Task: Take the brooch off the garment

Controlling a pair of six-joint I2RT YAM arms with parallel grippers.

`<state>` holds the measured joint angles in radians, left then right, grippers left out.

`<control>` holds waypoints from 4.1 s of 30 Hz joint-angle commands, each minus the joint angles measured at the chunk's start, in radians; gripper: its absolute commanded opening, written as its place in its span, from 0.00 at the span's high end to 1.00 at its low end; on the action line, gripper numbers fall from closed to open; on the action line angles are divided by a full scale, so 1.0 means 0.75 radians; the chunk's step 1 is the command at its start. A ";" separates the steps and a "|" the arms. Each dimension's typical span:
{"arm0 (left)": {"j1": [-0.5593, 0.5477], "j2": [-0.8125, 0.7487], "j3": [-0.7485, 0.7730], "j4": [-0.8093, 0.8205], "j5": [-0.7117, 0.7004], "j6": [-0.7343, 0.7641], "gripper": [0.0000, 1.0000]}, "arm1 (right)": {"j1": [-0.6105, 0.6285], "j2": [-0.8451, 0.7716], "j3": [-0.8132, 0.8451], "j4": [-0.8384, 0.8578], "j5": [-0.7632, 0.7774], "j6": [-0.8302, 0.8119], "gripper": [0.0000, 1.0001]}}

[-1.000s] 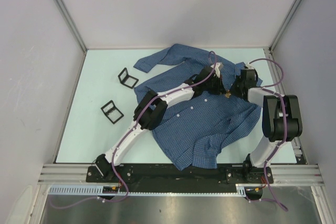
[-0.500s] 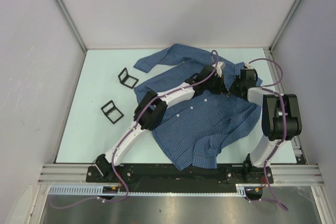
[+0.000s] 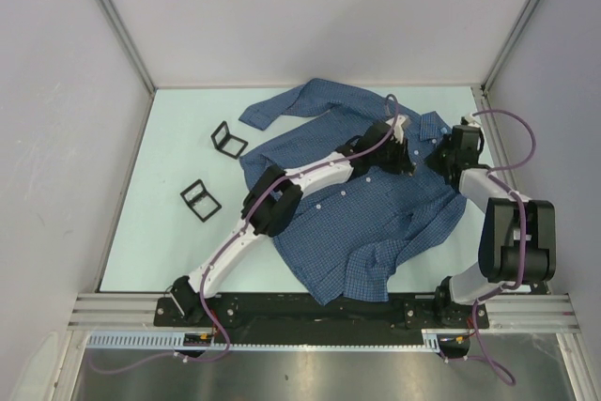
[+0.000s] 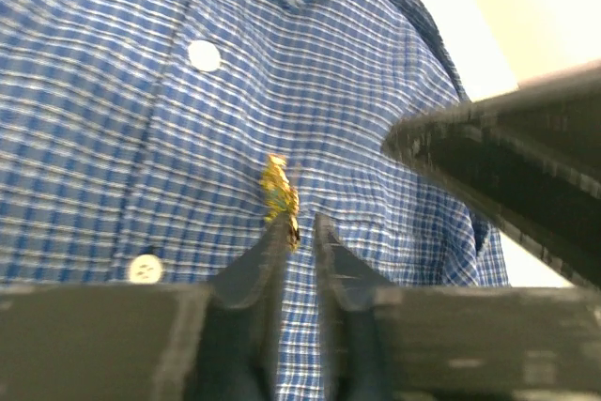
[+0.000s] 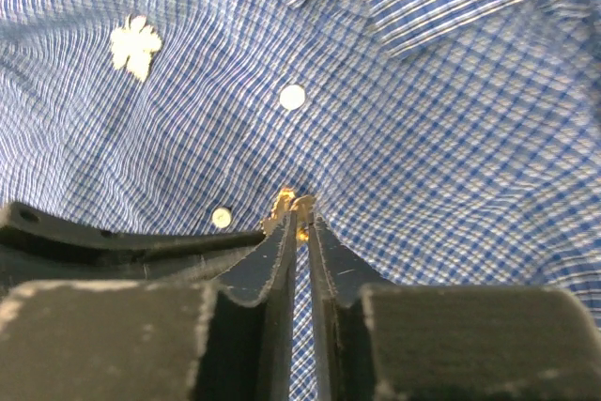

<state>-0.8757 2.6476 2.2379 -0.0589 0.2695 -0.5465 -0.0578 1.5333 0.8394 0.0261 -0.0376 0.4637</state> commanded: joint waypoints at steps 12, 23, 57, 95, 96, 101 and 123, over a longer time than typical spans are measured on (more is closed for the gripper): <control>-0.013 -0.045 0.016 0.254 0.299 -0.059 0.41 | -0.078 0.003 -0.037 0.071 -0.136 0.049 0.81; 0.022 0.035 0.066 0.416 0.547 -0.223 0.35 | -0.185 0.023 -0.070 0.127 -0.320 0.085 0.66; 0.071 -0.378 -0.435 0.359 0.314 0.168 0.21 | -0.224 0.261 -0.076 0.290 -0.533 0.177 0.88; 0.094 -0.356 -0.450 0.404 0.348 0.086 0.22 | -0.393 0.482 -0.266 0.875 -1.001 0.654 1.00; 0.094 -0.356 -0.452 0.406 0.352 0.084 0.21 | -0.403 0.479 -0.274 0.887 -1.009 0.658 1.00; 0.096 -0.352 -0.452 0.418 0.363 0.070 0.21 | -0.406 0.524 -0.281 0.963 -1.056 0.709 1.00; 0.102 -0.370 -0.466 0.451 0.371 0.025 0.23 | -0.295 0.811 -0.330 1.847 -1.142 1.294 1.00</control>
<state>-0.8082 2.4218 1.8988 0.2276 0.5312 -0.5159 -0.2974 2.1281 0.5983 1.2037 -0.8780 1.3369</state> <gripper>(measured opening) 0.775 0.009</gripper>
